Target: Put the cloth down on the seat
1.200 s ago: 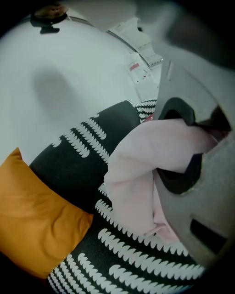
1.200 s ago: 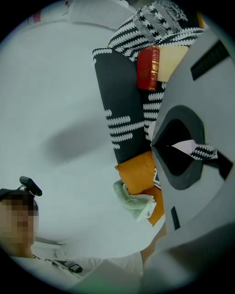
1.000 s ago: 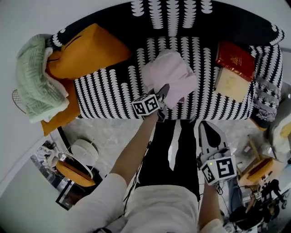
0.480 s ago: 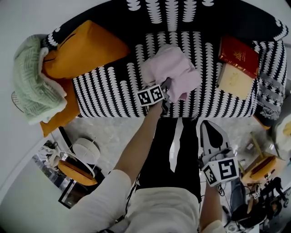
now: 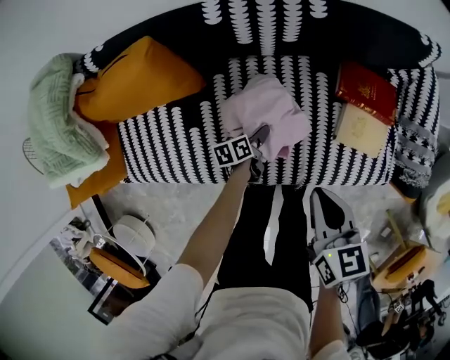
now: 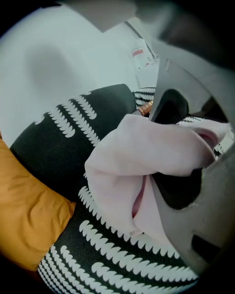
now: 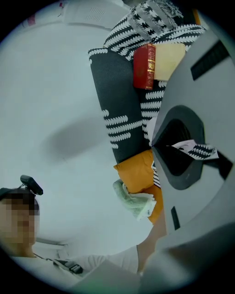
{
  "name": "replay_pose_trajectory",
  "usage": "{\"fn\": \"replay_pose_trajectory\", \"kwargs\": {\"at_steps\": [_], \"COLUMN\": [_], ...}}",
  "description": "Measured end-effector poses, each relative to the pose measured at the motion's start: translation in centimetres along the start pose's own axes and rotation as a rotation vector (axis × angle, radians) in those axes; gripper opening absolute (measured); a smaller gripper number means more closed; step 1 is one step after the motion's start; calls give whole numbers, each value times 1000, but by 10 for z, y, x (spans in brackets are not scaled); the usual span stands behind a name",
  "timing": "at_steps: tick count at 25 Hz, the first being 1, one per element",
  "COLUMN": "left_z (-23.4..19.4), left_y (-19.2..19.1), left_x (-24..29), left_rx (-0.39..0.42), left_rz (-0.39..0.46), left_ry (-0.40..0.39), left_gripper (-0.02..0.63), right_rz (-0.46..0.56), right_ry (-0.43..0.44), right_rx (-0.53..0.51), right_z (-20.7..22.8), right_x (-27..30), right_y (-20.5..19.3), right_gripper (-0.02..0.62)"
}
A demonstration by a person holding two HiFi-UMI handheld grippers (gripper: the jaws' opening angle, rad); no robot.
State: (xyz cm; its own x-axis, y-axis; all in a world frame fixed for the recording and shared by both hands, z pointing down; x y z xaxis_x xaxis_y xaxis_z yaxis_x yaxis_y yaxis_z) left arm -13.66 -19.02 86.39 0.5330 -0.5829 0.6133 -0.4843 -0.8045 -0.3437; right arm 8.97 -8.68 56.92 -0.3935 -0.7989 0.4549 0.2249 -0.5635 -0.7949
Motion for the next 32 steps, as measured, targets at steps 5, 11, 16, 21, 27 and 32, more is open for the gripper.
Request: {"fn": "replay_pose_trajectory", "kwargs": {"at_steps": [5, 11, 16, 21, 27, 32], "left_z": [7, 22, 43, 77, 120, 150], "left_y": [2, 1, 0, 2, 1, 10], "left_x": [-15, -43, -75, -107, -142, -184], "left_rx": [15, -18, -8, 35, 96, 163], "left_rz": [0, 19, 34, 57, 72, 144], "left_ry": [32, 40, 59, 49, 15, -11], "left_gripper": [299, 305, 307, 307, 272, 175], "right_rz": [18, 17, 22, 37, 60, 82], "right_ry": [12, 39, 67, 103, 131, 173], "right_rx": [-15, -45, -75, -103, -126, -123], "right_z": [-4, -10, -19, -28, -33, -43], "right_x": [-7, -19, -34, -55, -81, -95], "right_y": [11, 22, 38, 55, 75, 88], "right_gripper": [8, 8, 6, 8, 8, 8]}}
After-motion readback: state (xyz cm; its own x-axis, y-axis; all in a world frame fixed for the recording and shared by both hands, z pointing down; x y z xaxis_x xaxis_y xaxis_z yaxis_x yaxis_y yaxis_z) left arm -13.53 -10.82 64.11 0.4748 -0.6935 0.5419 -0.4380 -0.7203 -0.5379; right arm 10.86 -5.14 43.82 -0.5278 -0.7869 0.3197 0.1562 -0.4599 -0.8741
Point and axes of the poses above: the fingertips, and each gripper's own axes: x forward along the fingers, z to its right, y out of its top, the point moved 10 cm from there along -x, backward along the fingers, and after that the axes turned 14 degrees about z, right-handed, at the moved point
